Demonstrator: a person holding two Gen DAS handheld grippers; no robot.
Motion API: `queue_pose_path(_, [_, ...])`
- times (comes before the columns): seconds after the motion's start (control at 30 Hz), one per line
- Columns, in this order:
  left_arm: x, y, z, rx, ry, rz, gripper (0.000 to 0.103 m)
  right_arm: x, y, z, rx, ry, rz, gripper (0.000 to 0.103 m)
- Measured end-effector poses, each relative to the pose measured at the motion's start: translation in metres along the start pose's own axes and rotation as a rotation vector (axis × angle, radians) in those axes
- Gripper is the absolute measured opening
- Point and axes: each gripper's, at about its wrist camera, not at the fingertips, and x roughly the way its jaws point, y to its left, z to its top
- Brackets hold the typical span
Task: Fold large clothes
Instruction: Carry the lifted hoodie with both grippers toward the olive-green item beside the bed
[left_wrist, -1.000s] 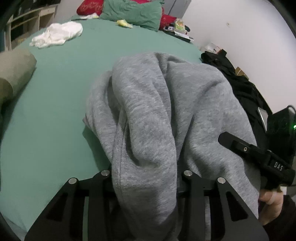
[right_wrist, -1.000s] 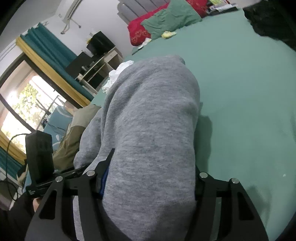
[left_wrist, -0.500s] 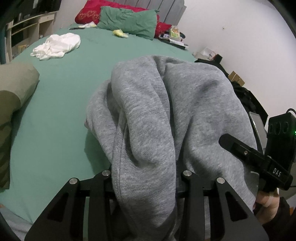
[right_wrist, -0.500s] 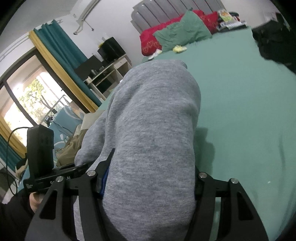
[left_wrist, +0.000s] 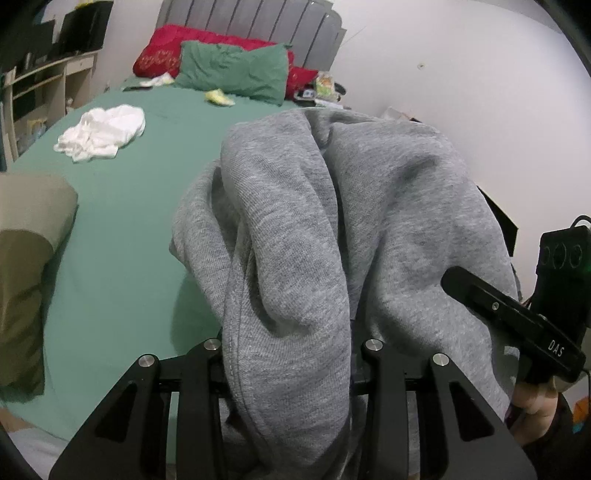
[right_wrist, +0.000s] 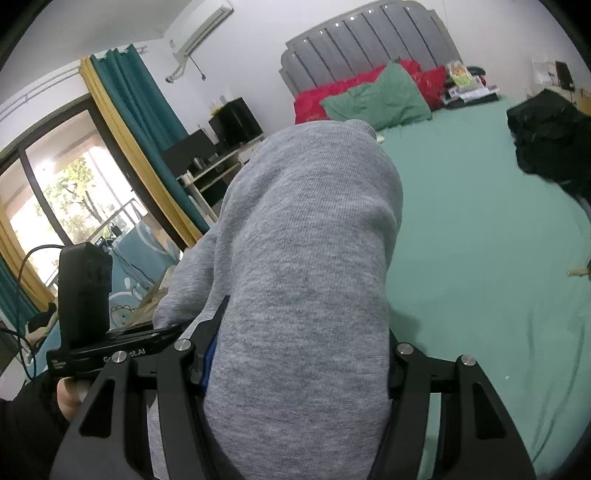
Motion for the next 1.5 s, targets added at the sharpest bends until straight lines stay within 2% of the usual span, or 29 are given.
queue_pose_path(0.43, [-0.049, -0.012, 0.025, 0.049, -0.099, -0.041, 0.039, -0.035, 0.045, 0.027, -0.069, -0.105, -0.024, 0.062])
queue_pose_path(0.8, [-0.104, 0.012, 0.05, 0.05, -0.198, -0.054, 0.039, -0.032, 0.097, 0.06, -0.157, -0.176, 0.016, 0.062])
queue_pose_path(1.1, [-0.153, 0.07, 0.055, 0.01, -0.26, 0.004, 0.039, 0.013, 0.151, 0.073, -0.232, -0.161, 0.093, 0.062])
queue_pose_path(1.5, [-0.22, 0.175, 0.052, -0.071, -0.286, 0.183, 0.039, 0.107, 0.227, 0.066, -0.238, -0.091, 0.274, 0.062])
